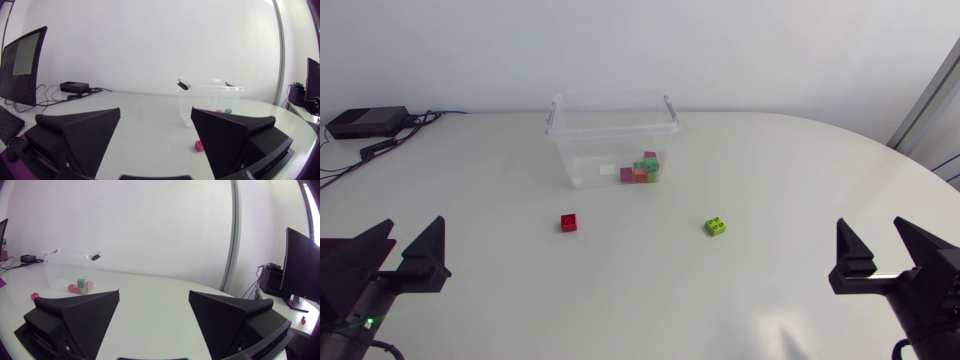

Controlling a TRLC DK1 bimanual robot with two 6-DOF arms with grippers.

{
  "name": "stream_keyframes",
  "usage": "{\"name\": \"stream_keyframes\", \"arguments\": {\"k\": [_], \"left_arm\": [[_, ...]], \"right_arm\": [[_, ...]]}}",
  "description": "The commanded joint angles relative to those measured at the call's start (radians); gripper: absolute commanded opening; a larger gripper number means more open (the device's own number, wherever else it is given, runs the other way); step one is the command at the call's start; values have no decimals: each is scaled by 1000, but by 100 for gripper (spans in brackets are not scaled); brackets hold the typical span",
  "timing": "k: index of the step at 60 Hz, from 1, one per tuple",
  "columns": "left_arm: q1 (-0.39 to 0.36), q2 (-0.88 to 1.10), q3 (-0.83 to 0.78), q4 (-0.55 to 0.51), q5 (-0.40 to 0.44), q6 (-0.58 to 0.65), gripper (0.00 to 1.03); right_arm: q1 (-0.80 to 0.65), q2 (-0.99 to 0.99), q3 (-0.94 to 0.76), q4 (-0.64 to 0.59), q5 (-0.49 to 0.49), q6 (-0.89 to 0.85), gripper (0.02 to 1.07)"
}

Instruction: Place the duplo bricks in the container

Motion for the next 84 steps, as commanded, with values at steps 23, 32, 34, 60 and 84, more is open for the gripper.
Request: {"name": "stream_keyframes", "arguments": {"k": [23,32,34,60,84], "left_arm": [[-11,-14,-16,4,1,24,99],[-17,-12,67,-50,1,57,99],[-25,-2,96,-64,3,57,99],[-112,744,581,-211,4,55,99],[-195,1348,937,-414,10,236,98]], "right_arm": [[-4,-5,-19,-3,-5,8,102],[22,-1,44,-43,-5,8,102],[40,9,70,-57,4,8,102],[105,702,611,-310,18,20,102],[140,1098,909,-615,-17,7,102]]}}
